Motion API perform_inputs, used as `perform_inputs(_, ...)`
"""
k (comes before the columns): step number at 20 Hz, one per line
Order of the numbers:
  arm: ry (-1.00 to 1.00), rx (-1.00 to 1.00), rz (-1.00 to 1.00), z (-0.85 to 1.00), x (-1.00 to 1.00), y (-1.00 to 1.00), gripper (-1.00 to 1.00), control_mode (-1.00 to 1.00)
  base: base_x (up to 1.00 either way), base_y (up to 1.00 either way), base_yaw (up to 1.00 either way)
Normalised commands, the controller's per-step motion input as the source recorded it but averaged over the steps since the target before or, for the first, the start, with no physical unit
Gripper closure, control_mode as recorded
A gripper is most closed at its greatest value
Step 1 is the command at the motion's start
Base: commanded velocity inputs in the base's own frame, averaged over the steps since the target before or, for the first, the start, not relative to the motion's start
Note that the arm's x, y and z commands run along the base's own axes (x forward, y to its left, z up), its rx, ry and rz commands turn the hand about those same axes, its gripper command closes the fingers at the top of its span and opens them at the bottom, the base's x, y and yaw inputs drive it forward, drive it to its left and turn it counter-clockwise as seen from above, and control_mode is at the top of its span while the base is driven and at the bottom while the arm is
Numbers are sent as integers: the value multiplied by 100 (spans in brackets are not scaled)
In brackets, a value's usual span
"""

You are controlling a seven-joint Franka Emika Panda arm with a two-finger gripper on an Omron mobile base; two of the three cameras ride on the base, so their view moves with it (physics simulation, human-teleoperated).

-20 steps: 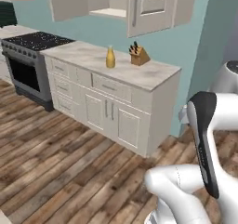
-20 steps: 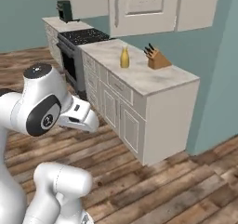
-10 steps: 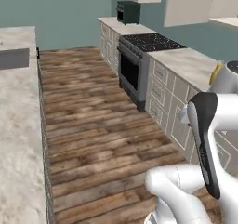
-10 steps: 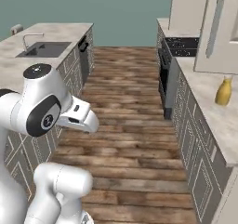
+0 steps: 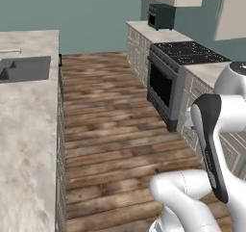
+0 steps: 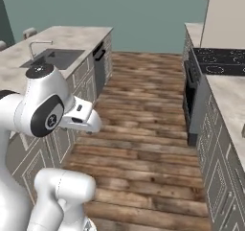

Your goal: There is a tray on the dining counter. Grab the cup, mug, and pitcher and place them on the tray. The pitcher may be placed next to the tray if it cannot fit the tray.

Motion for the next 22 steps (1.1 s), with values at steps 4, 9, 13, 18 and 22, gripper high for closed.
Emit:
perform_inputs(4,0,0,0,0,0,0,-100,100,100,0,0)
perform_inputs(9,0,0,0,0,0,0,-100,100,100,-3,0)
perform_inputs(13,0,0,0,0,0,0,-100,100,86,-31,-39)
perform_inputs(18,0,0,0,0,0,0,-100,100,43,-45,-80)
perform_inputs(22,0,0,0,0,0,0,-100,100,25,-39,-94)
